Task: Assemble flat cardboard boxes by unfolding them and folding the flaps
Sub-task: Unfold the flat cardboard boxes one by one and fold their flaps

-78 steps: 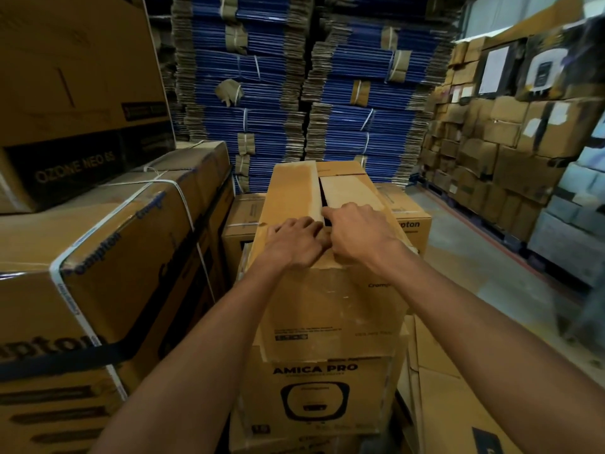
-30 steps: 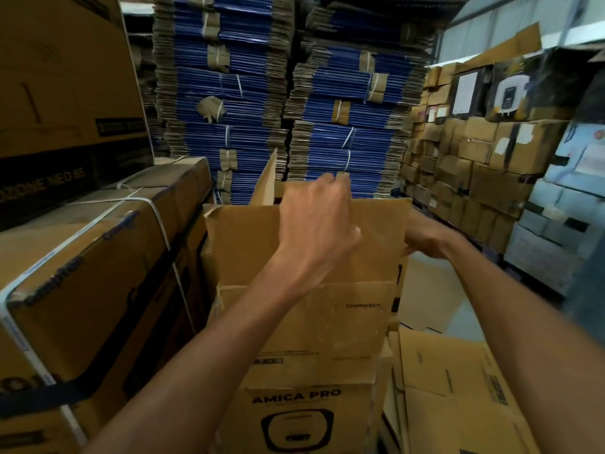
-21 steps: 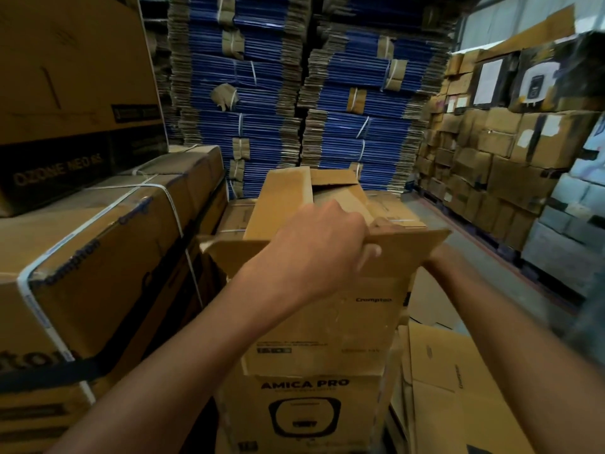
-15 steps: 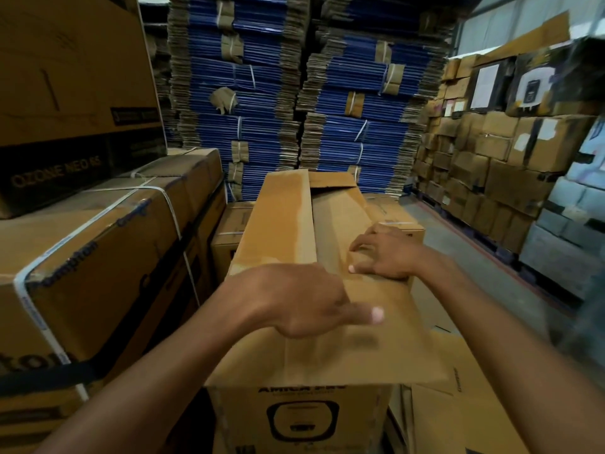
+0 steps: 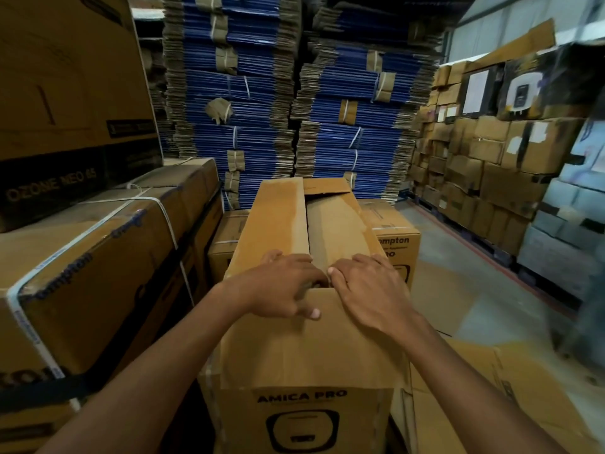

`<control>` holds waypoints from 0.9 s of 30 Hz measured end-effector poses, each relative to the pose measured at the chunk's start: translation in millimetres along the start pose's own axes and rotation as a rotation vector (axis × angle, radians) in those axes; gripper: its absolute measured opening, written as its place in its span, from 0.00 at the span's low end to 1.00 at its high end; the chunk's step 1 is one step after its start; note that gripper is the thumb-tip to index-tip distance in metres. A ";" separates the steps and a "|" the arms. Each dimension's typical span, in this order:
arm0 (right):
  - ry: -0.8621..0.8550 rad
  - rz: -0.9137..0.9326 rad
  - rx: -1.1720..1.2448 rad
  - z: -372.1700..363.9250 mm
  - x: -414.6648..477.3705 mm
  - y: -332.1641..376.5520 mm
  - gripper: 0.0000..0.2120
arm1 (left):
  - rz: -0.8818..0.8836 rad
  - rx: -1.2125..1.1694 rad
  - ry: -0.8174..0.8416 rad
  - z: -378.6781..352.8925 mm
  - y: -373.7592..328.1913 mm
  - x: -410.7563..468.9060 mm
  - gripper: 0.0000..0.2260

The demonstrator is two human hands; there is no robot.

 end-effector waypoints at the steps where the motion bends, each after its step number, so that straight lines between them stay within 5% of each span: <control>1: -0.009 0.001 -0.010 -0.1 -0.9 -0.1 0.23 | -0.006 0.030 0.003 2.2 1.5 0.7 0.29; 5: 0.013 0.039 -0.033 -6.1 0.3 -0.2 0.31 | -0.031 0.147 -0.176 28.0 -3.0 -2.0 0.30; 9: 0.053 0.074 -0.028 -10.0 -2.5 -6.8 0.37 | -0.023 0.110 -0.578 79.4 -1.8 -23.4 0.15; 14: 0.159 0.138 -0.077 -16.0 -4.7 -11.1 0.39 | 0.256 0.146 -0.800 123.7 38.9 -67.4 0.12; 19: 0.214 0.202 -0.085 -15.4 -6.9 -10.1 0.38 | 0.640 0.461 -0.537 94.1 89.4 -89.2 0.15; 27: 0.322 0.311 -0.052 -12.5 4.7 -21.9 0.30 | 0.322 0.072 -0.120 24.1 104.9 -60.6 0.32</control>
Point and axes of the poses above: each hand's wrist, its own x-axis towards the middle knuckle, its own z-axis out of the back of the hand, y = z × x, the point moved 6 cm from there along x, towards the middle knuckle, and after that the axes turned 14 degrees about -x, right-handed, at the moved point
